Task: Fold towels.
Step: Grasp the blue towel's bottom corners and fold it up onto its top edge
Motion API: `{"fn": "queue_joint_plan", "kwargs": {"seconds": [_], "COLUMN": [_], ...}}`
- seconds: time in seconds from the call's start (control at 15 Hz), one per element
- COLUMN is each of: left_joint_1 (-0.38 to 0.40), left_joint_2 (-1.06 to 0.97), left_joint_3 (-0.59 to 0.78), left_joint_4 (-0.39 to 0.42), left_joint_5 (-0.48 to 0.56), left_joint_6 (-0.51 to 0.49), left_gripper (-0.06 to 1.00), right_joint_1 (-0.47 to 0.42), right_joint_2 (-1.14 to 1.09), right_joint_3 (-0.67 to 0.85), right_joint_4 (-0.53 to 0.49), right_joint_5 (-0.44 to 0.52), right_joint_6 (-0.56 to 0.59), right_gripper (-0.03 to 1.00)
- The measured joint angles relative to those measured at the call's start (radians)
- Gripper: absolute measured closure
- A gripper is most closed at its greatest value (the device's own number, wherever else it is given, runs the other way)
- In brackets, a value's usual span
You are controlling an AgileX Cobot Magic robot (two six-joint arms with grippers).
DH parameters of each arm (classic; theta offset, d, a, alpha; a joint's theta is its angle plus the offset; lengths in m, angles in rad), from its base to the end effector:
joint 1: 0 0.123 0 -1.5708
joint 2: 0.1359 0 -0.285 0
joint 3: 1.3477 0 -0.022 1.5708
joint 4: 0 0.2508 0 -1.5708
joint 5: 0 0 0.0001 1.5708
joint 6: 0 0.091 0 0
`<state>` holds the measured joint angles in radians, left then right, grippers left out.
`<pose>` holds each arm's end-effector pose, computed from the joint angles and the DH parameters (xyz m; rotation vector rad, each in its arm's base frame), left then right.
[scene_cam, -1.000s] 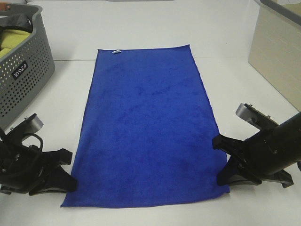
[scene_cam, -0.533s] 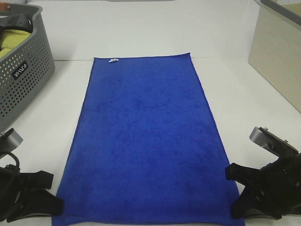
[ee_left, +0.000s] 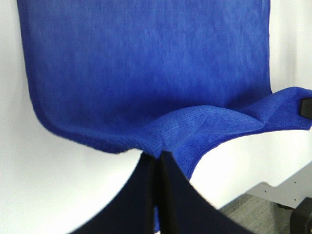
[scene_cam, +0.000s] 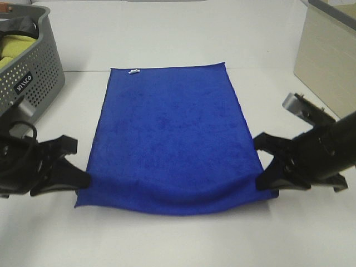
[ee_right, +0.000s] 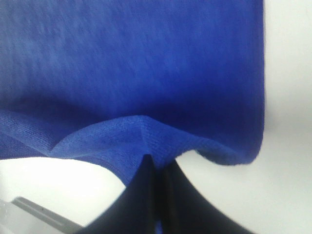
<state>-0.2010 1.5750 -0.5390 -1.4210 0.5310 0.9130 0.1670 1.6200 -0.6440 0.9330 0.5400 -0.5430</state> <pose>0.2299 -0.0934 0.1464 -0.1828 2.6679 -0.9196 0.2453 0.0795 0.1442 0.1050 2.8306 0.7100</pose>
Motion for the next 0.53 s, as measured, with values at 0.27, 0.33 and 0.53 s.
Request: {"fn": "queue_joint_plan", "kwargs": {"seconds": [0.27, 0.33, 0.53], "left_joint_1": [0.0, 0.002, 0.038], "left_joint_2": [0.095, 0.135, 0.276], "left_joint_3": [-0.237, -0.303, -0.53], "left_joint_4": [0.15, 0.18, 0.211], "left_joint_5": [-0.039, -0.041, -0.042], "left_joint_6": [-0.133, -0.157, -0.19], "left_gripper": [0.94, 0.94, 0.94], "right_joint_1": [0.0, 0.0, 0.0], "right_joint_2": [0.121, 0.173, 0.342], "right_joint_3": [-0.313, -0.408, -0.715], "right_joint_4": [-0.145, -0.188, -0.286], "right_joint_5": [0.059, 0.084, 0.153], "right_joint_6": [0.129, 0.167, 0.251], "right_gripper": [0.97, 0.97, 0.97]}}
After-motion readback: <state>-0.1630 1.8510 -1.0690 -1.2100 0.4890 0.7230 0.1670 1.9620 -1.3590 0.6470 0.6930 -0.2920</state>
